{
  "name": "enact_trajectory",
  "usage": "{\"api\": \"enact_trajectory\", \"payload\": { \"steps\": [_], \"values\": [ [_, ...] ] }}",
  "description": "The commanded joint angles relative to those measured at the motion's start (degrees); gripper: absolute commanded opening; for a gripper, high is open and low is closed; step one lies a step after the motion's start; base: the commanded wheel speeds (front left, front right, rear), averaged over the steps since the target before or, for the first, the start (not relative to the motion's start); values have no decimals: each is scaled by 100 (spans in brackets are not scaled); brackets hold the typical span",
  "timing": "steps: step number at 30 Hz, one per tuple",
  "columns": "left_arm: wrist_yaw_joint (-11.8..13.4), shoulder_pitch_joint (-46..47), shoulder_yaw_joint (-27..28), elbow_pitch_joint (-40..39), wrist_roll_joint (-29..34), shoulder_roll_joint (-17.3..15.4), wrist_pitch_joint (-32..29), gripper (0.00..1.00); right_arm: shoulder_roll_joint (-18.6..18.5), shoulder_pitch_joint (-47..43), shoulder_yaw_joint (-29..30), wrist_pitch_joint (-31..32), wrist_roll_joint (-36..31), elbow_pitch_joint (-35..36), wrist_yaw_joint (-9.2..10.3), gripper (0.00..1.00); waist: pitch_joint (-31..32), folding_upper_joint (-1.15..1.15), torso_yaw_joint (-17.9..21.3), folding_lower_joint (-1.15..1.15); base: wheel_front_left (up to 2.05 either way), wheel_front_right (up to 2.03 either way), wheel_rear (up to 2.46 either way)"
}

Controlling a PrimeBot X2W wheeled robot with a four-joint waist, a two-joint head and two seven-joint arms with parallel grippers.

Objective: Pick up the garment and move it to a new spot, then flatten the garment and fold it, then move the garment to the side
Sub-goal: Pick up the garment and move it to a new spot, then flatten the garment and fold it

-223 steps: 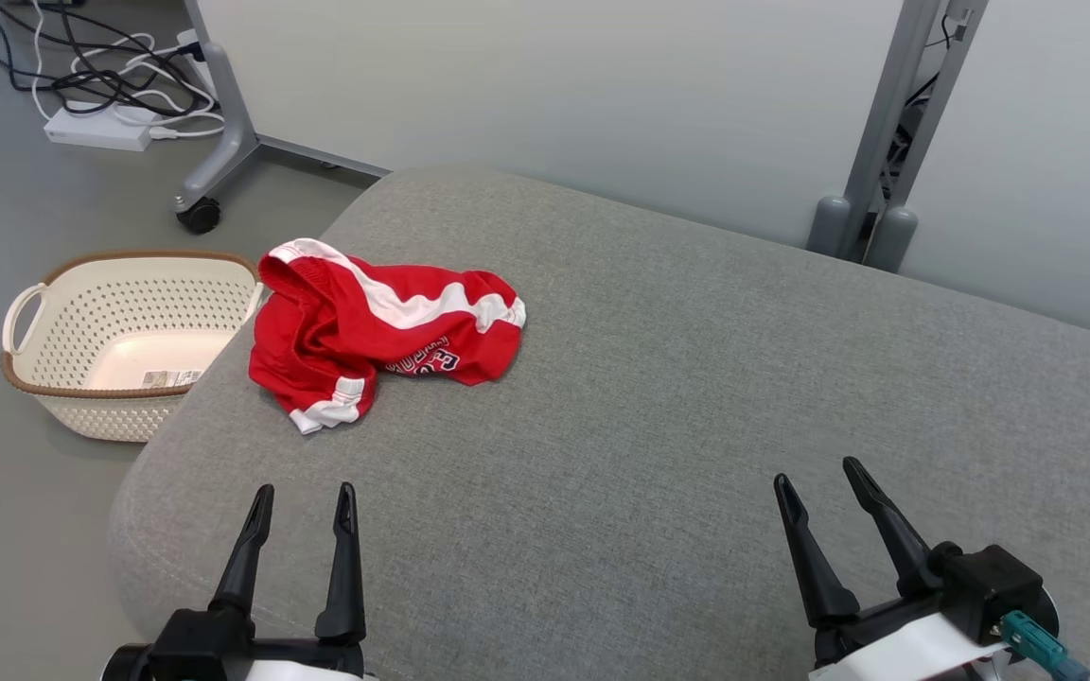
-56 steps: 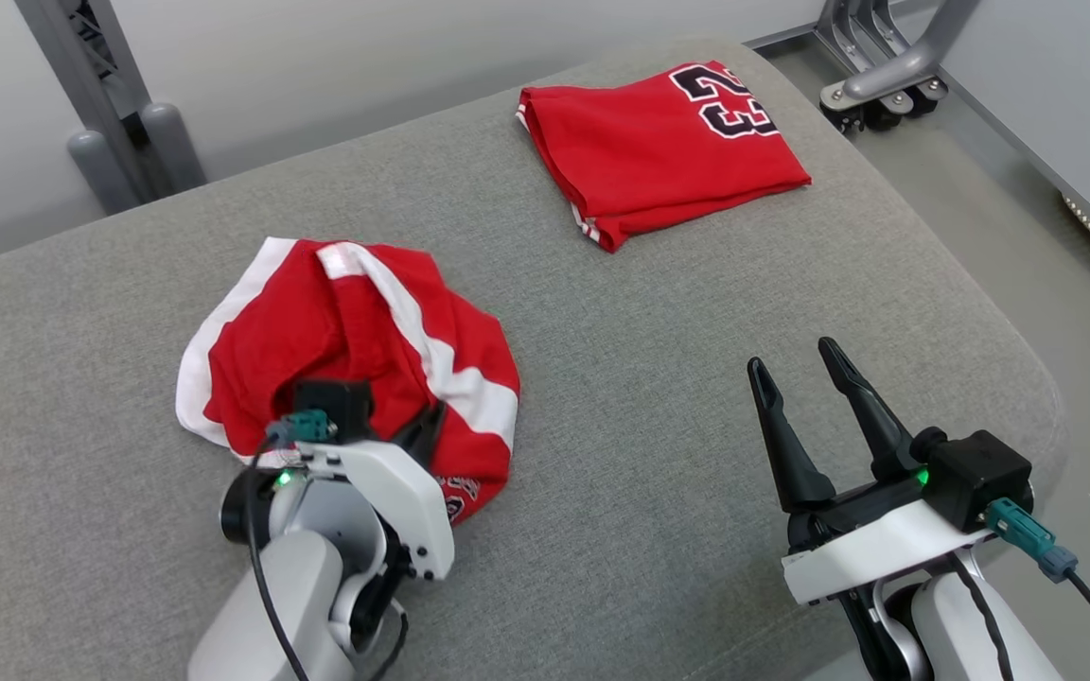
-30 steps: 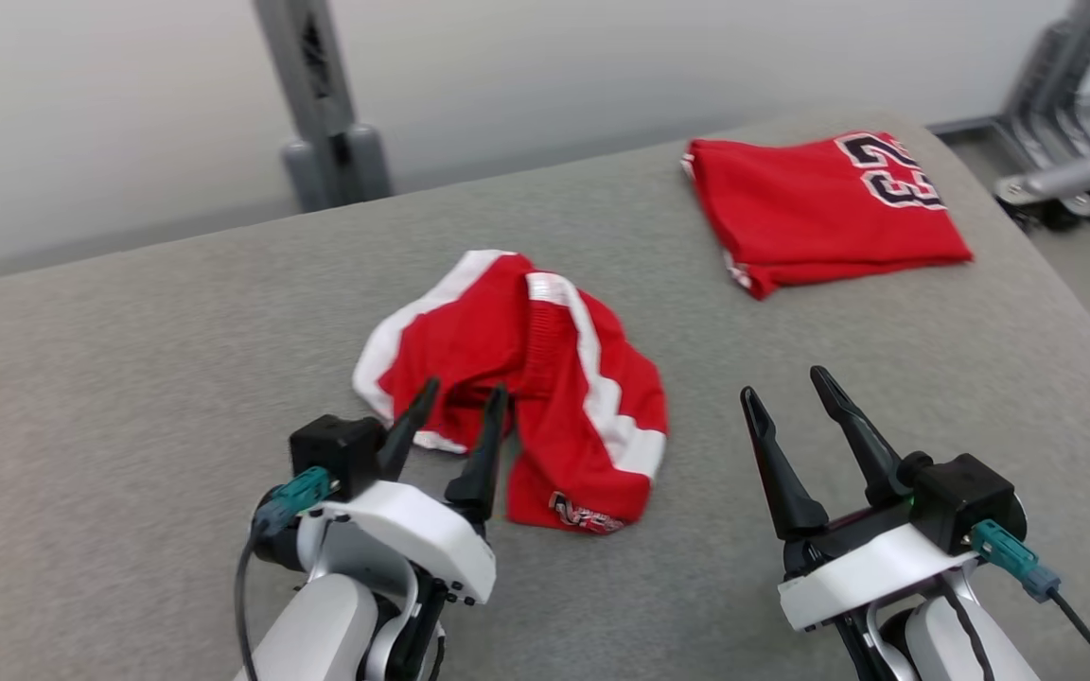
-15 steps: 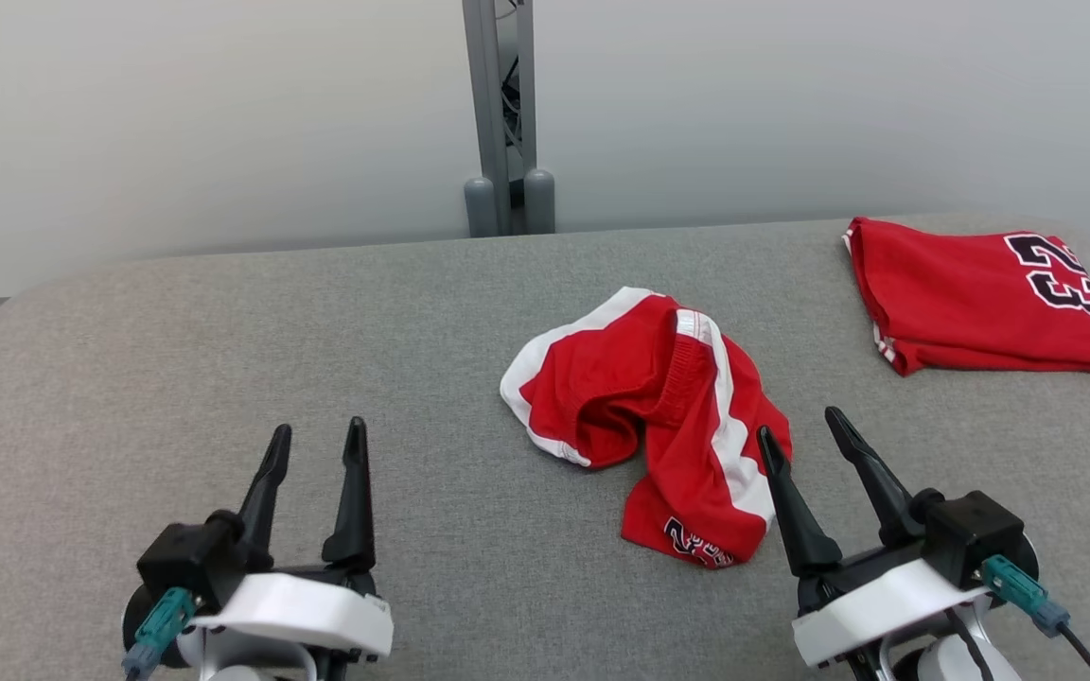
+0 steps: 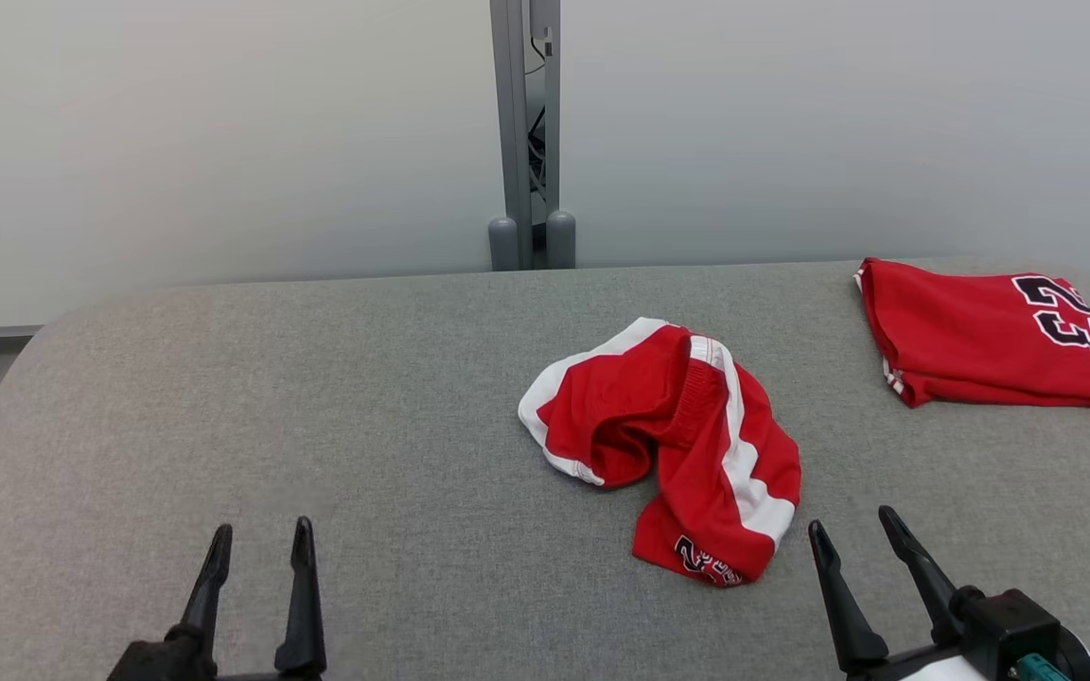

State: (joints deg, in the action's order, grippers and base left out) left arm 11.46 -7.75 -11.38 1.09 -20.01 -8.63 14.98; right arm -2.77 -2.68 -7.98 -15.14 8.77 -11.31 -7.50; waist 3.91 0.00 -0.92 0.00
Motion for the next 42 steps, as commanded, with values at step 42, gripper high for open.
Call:
{"api": "enact_trajectory", "payload": {
  "steps": [42],
  "values": [
    [-1285, 1166, 155, 1196, 410, 560, -175, 100, -29, 240, -110, -1, -96, -31, 2, 100, -522, 0, 859, 0, 0, 0, 0]
  ]
}}
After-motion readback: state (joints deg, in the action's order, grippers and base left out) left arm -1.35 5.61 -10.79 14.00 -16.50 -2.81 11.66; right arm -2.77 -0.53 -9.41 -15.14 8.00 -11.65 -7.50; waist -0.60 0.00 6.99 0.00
